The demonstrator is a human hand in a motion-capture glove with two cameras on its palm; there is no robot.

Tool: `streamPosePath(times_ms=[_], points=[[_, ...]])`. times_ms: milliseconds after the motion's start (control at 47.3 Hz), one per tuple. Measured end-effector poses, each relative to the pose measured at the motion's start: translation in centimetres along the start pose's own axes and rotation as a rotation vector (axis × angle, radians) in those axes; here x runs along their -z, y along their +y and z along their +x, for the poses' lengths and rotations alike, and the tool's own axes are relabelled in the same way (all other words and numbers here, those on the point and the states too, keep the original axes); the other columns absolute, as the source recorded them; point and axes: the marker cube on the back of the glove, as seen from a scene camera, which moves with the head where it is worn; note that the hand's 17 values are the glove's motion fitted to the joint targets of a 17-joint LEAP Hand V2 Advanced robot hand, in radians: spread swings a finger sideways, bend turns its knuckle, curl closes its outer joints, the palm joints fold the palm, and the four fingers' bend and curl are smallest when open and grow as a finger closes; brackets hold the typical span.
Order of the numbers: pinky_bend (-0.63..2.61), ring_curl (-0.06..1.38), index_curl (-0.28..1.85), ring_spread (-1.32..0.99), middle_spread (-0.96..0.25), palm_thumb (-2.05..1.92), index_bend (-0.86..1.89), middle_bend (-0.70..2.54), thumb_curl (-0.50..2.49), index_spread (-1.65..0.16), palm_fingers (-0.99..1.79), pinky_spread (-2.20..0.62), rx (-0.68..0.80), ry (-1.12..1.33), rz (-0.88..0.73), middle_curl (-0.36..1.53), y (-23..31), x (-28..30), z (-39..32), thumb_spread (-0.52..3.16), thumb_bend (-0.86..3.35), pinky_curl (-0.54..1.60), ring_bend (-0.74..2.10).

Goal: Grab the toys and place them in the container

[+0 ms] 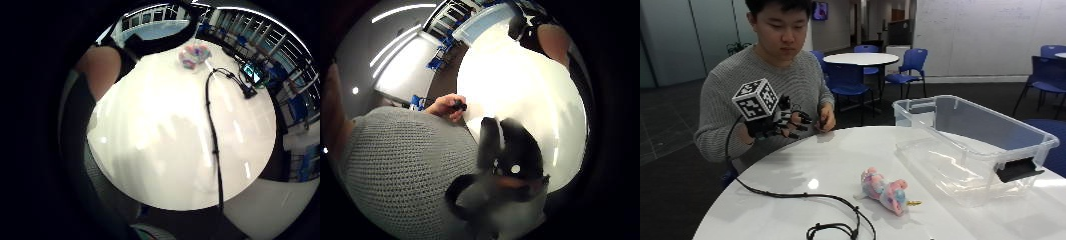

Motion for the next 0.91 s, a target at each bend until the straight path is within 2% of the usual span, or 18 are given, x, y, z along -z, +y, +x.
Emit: streamPosePath(times_ms=[190,423,571,782,909], points=[[0.54,0.12,0.14,-0.24,-0.2,0.09,0.27,0.17,0.07,-0.29,0.5,-0.02,-0.009,0.006,-0.006,0.05,-0.3,-0.2,0.3,1.01,0.1,0.19,0.42],[0.57,0.15,0.2,-0.32,-0.25,0.06,0.27,0.18,0.14,-0.36,0.46,-0.03,0.009,0.033,-0.053,0.1,-3.3,-0.3,0.9,1.34,0.09,0.23,0.46],[0.62,0.17,0.22,-0.34,-0.27,0.04,0.18,0.17,0.17,-0.39,0.39,-0.03,0.0,0.112,-0.057,0.12,-10.7,0.6,3.2,1.41,0.07,0.26,0.51],[0.8,0.19,0.21,-0.32,-0.24,0.01,0.14,0.14,0.21,-0.39,0.17,-0.02,-0.173,0.197,-0.078,0.14,-25.0,2.2,10.1,1.43,0.03,0.33,0.53],[0.87,0.2,0.23,-0.3,-0.23,0.0,0.16,0.15,0.23,-0.39,0.11,-0.02,-0.221,0.189,-0.143,0.15,-29.1,1.2,12.8,1.44,0.02,0.34,0.55]])
